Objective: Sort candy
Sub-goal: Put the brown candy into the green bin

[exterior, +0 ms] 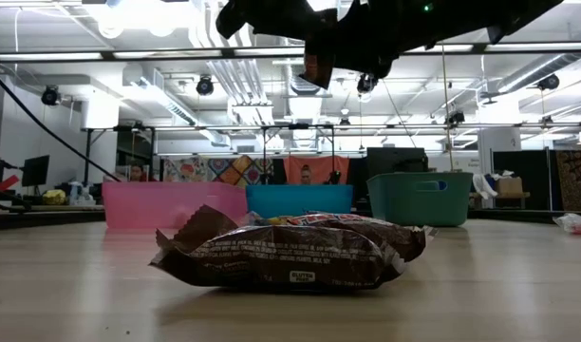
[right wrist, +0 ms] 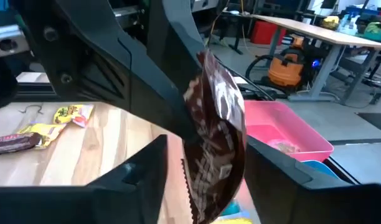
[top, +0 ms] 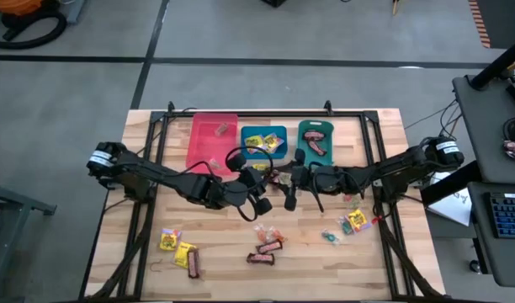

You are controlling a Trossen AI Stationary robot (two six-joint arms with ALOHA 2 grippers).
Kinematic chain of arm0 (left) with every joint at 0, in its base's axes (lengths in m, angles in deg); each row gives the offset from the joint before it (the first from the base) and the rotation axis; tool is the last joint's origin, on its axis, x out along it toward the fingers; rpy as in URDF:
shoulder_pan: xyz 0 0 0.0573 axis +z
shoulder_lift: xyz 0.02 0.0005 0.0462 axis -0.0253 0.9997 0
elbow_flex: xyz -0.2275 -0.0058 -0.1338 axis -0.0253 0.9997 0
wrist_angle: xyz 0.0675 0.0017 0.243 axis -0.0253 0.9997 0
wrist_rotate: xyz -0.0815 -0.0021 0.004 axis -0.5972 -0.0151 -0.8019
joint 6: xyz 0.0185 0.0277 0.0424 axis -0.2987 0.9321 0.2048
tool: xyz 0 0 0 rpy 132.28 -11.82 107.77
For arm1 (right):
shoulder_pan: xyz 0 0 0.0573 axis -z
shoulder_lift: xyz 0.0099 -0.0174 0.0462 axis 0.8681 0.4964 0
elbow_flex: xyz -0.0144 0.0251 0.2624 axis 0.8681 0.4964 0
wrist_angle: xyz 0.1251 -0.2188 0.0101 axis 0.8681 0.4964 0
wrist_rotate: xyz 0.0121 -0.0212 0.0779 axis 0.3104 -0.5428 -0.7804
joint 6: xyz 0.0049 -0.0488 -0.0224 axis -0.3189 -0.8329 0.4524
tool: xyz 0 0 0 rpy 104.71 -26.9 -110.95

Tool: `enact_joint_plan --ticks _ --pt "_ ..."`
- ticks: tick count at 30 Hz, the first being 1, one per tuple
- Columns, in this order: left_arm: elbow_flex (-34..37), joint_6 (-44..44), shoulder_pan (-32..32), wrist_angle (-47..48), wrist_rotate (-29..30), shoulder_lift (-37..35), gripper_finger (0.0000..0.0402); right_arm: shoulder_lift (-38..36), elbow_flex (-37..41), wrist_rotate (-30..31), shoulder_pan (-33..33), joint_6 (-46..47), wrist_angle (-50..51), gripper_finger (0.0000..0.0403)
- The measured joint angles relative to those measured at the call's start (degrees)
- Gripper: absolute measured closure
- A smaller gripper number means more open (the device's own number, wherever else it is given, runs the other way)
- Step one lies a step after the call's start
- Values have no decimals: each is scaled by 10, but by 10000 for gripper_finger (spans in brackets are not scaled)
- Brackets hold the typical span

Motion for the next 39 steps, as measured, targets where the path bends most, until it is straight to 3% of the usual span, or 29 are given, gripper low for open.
enact_joint_plan --ticks 7,12,22,30,39 --pt "0 2 1 1 1 -1 341 0 0 -1 0 -11 5 347" --pt "0 1 1 5 0 -1 315 -1 0 -2 0 -12 14 350" --pt "-1 -3 1 68 -5 -29 212 -30 0 -1 10 11 78 347" --pt "-1 -8 1 168 -49 -71 186 -88 0 1 57 53 254 350" --pt "-1 -50 1 284 -81 -104 185 -127 0 11 178 95 500 350"
